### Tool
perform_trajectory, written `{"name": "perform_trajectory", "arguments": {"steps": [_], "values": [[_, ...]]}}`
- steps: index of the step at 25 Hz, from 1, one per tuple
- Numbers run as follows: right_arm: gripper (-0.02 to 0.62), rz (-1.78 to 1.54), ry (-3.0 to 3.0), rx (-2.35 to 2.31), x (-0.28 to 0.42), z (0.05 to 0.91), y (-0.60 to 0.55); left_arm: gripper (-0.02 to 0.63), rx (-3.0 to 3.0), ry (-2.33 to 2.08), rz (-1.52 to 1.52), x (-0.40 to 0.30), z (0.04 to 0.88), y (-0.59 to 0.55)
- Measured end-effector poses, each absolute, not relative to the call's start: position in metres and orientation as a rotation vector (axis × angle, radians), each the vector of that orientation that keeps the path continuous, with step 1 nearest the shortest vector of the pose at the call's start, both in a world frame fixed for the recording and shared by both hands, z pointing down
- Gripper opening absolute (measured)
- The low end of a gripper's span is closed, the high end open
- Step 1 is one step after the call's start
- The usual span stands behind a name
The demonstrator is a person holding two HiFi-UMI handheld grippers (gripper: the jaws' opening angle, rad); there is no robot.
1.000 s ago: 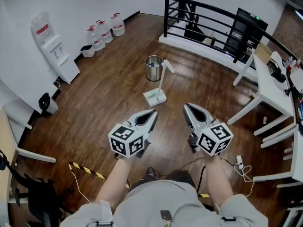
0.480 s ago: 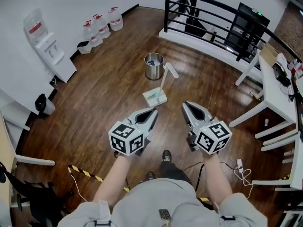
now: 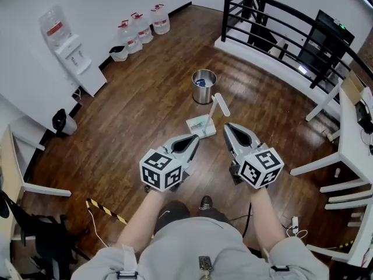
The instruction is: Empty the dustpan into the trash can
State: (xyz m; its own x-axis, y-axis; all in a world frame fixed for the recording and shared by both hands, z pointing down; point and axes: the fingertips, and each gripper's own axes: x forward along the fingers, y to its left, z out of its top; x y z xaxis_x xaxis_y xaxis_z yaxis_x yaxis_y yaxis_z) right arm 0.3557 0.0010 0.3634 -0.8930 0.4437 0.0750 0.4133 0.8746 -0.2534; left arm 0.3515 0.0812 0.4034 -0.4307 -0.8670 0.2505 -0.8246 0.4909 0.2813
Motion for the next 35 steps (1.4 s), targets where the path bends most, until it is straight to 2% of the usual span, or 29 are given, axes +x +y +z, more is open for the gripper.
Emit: {"name": "perform_trajectory", "arguments": {"steps": [8,16,24,29,35], "values": [[-0.002,0.321,-2.89,-0.631,0.285,0.382,0.015,-0.014,1.442,-2.362,-0.169,0.275,0.416,0.092],[-0.002,0.265,-2.921,-0.334,0.202,0.399,0.031,-0.014,1.619,-2.207,-0.115,0.187,0.436,0.109],[0.0,0.316,-2.844,0.009,0.176,0.454,0.027,-0.014,1.75,-2.041,-0.043,0.134,0.465,0.104],[0.048,0.413,-2.759,0.185,0.164,0.509,0.005,-0.014,1.772,-1.966,-0.012,0.121,0.496,0.083],[0.152,0.528,-2.651,0.329,0.137,0.579,-0.026,-0.014,1.731,-1.96,0.042,0.097,0.535,0.05]]}}
